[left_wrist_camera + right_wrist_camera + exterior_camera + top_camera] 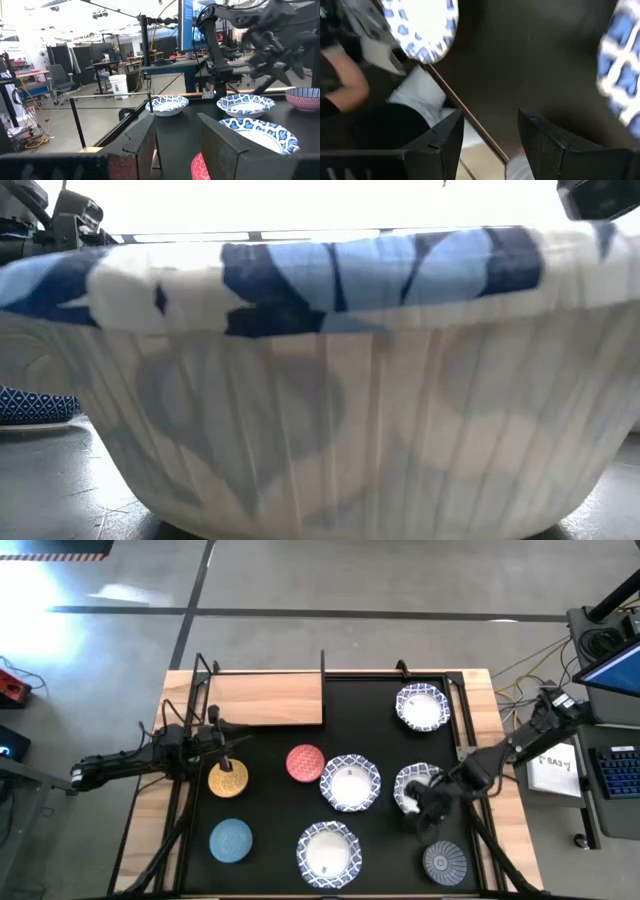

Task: Place and stack bowls onto a shelf
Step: Put the blue bowl on the shelf

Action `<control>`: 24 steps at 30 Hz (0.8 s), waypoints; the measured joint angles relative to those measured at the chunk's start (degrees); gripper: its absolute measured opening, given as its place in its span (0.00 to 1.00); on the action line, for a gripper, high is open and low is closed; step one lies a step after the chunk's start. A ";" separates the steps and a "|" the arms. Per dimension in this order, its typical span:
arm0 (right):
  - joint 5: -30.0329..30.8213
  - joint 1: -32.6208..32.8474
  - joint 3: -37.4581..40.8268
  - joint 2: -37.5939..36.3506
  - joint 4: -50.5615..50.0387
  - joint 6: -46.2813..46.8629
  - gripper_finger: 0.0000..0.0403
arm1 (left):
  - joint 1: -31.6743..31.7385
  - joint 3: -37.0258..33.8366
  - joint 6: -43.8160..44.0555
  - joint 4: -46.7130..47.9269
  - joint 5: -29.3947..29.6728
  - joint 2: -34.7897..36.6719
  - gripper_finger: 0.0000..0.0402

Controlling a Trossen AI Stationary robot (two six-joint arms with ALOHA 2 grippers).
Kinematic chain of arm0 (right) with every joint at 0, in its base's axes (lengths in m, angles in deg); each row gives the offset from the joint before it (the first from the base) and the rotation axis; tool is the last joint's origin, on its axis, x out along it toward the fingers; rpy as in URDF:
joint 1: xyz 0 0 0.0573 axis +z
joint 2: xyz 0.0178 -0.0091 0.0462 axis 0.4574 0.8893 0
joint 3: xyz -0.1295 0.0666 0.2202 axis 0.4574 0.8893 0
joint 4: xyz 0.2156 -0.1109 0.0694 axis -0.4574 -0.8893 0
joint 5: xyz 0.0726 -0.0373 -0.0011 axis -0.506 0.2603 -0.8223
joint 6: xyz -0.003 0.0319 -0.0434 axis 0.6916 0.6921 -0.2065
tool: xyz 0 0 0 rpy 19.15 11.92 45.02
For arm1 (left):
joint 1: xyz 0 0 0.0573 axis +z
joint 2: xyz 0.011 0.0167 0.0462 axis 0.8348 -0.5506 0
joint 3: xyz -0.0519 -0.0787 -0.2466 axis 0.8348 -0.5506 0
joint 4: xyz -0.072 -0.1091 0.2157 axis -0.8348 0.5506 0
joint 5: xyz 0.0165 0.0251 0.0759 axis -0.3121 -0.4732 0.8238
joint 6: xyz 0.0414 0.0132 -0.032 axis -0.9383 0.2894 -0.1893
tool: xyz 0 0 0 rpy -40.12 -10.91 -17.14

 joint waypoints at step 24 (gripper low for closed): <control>-5.78 13.18 -4.98 7.19 -17.37 7.98 0.43 | 0.00 -0.01 6.50 0.19 0.00 0.00 0.31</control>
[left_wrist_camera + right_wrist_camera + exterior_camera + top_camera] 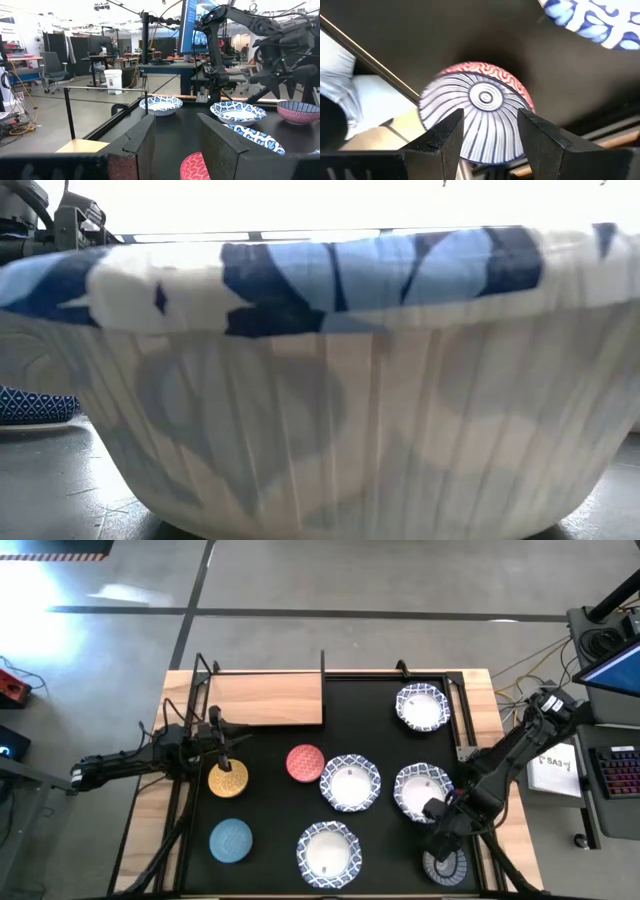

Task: Place and stack bowls onto a shelf
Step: Put the blue bowl on the shelf

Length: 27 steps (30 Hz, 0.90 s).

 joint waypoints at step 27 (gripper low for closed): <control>-4.06 0.97 0.09 14.18 -2.64 -10.86 0.43 | 0.00 0.01 -0.43 0.00 -0.02 0.00 0.31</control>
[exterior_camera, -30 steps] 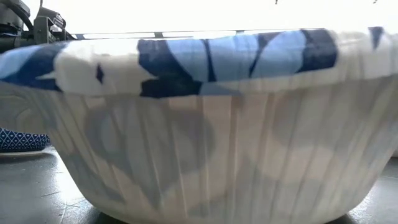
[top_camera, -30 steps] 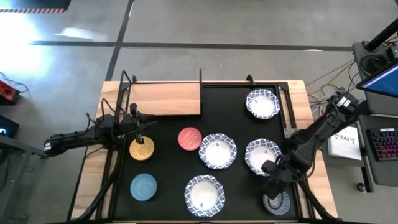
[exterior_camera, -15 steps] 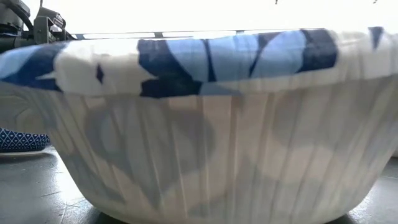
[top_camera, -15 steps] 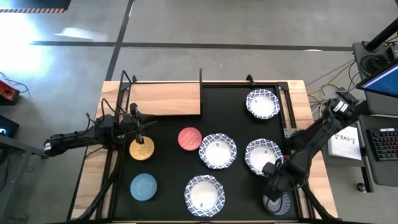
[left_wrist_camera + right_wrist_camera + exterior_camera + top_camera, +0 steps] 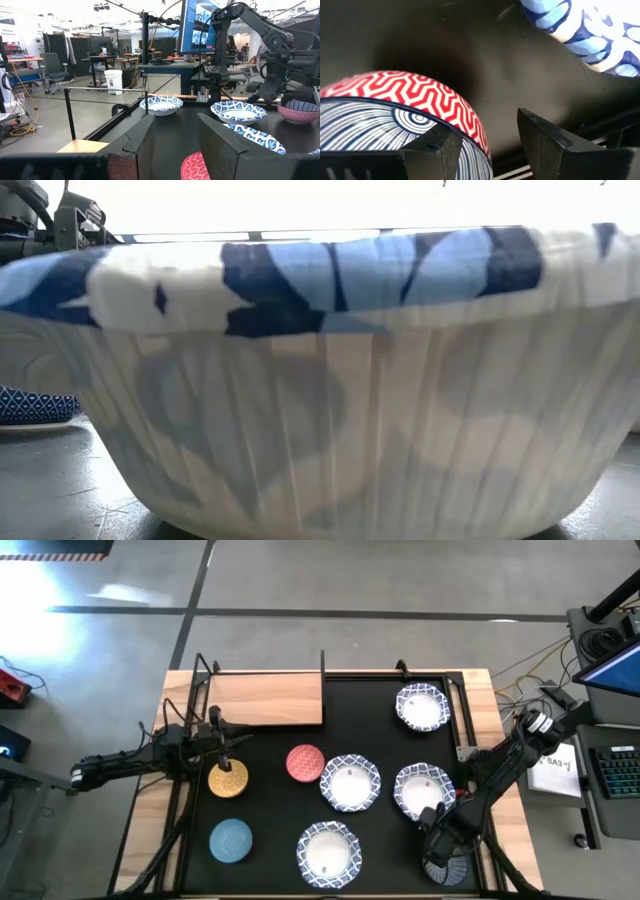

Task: Place and stack bowls onto a shelf
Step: Put the blue bowl on the shelf

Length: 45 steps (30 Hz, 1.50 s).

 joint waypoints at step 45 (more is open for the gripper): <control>0.07 -1.72 -4.82 -1.41 7.19 -0.89 0.03 | 0.04 -0.01 12.93 -6.64 2.39 -0.01 0.31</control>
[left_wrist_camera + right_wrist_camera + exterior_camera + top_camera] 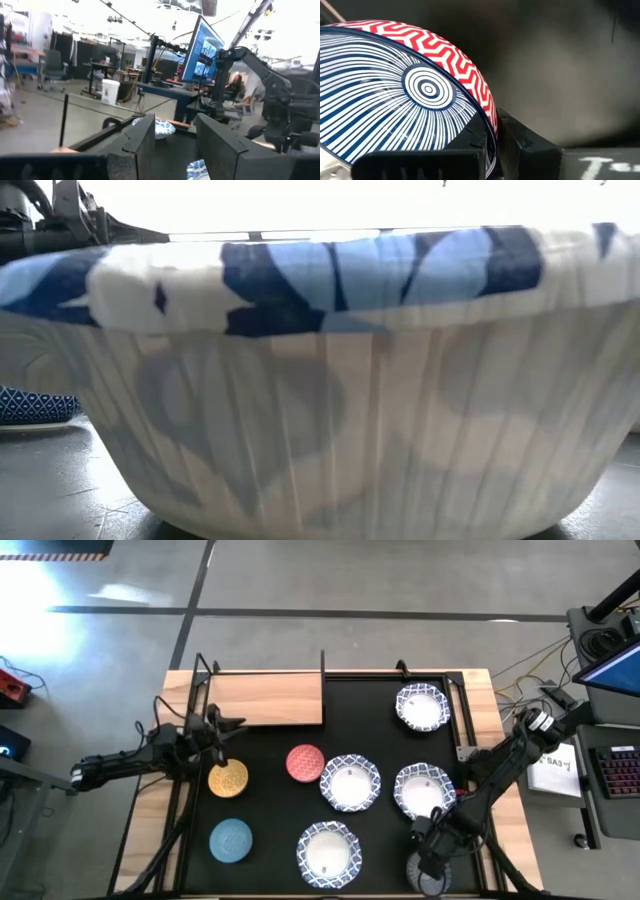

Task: Place and stack bowls onto a shelf
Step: Put the blue bowl on the shelf

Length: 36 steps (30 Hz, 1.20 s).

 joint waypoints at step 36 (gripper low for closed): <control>65.48 -39.49 -16.82 0.68 8.52 -55.79 0.03 | -0.07 15.48 -7.56 8.39 6.51 -23.31 0.31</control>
